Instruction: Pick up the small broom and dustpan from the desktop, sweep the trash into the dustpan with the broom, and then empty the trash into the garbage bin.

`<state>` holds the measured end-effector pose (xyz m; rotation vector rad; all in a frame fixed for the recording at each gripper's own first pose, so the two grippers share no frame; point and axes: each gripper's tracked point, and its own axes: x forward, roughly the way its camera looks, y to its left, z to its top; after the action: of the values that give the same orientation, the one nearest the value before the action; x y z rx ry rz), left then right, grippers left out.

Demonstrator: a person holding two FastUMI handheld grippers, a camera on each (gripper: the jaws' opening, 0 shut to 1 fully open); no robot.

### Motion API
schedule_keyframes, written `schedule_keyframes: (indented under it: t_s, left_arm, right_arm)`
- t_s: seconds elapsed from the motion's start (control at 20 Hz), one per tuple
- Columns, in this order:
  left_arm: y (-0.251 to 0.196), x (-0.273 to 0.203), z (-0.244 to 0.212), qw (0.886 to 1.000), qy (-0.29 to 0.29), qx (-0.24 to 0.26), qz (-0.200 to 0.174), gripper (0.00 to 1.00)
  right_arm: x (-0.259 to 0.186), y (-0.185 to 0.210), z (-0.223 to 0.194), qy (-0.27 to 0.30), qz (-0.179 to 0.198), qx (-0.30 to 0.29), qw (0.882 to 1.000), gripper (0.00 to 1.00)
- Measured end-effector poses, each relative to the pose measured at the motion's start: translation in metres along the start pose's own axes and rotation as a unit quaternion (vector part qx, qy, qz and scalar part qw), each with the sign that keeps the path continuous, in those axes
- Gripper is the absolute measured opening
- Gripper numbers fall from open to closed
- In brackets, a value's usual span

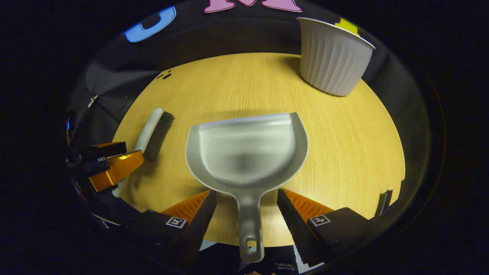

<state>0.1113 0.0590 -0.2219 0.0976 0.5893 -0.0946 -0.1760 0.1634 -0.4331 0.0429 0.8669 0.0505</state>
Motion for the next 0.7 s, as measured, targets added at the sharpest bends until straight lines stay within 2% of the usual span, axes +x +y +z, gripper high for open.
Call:
schedule_keyframes:
  t_s: [0.2, 0.35, 0.5, 0.7]
  left_arm:
    - [-0.023, -0.063, 0.039, 0.994, -0.111, -0.010, 0.001, 0.97]
    - [-0.035, -0.112, 0.057, 0.982, -0.185, -0.033, 0.010, 0.97]
    - [-0.045, -0.155, 0.066, 0.968, -0.246, -0.039, 0.007, 0.97]
    - [-0.050, -0.189, 0.059, 0.961, -0.274, -0.041, 0.021, 0.97]
  right_arm:
    - [-0.050, -0.006, 0.048, -0.098, -0.001, 0.034, 0.995, 0.99]
    - [-0.089, -0.018, 0.080, -0.184, -0.009, 0.031, 0.982, 0.99]
    - [-0.117, -0.022, 0.083, -0.233, -0.007, 0.028, 0.972, 0.99]
    - [-0.147, -0.030, 0.059, -0.269, -0.013, 0.003, 0.963, 0.99]
